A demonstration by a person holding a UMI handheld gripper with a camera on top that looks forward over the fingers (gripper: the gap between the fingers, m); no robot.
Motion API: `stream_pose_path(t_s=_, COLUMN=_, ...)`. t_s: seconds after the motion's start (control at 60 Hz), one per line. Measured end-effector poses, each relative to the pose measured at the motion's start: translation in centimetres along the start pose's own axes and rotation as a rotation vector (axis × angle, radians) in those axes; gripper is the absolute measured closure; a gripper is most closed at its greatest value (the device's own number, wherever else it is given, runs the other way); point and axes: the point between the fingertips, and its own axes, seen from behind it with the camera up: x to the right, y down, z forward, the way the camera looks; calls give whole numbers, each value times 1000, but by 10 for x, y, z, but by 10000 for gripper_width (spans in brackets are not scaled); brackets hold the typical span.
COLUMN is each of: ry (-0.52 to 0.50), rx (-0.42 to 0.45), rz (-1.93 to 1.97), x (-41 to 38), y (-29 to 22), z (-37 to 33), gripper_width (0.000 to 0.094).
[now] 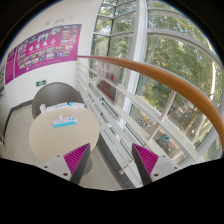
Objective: Unplug charger
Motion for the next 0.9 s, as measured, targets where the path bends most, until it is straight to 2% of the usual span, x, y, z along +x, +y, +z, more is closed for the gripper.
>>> stream_pose_path(t_s=0.15, ry=-6, rx=-59, rz=-10, x=-15, y=39, z=14, gripper_width=80)
stream_pose_path(t_s=0.217, ry=-21, rx=-83, rz=-13, x=-24, y=40, z=11, gripper_width=77)
stream_pose_path(t_s=0.233, ry=-22, rx=-75, rz=-14, x=-35, y=54, z=20, gripper_width=77)
stream_pose_path(t_s=0.383, ry=-91, rx=-82, rz=-36, x=-92, y=72, z=38, gripper_width=76)
stream_pose_path(t_s=0.533, ry=-235, rx=-10, rz=-4, x=-189, y=51, z=68, gripper_width=71)
stream_pose_path(t_s=0.583, ry=-261, rx=17, rz=-10, x=-216, y=37, z=97, gripper_width=80)
stream_pose_path(t_s=0.75, ry=-301, rx=114, rz=-36, x=-298, y=-15, z=187, gripper_width=79)
stream_pose_path(t_s=0.9, ry=-296, rx=148, rz=-81, x=-346, y=-48, z=274, gripper_width=107)
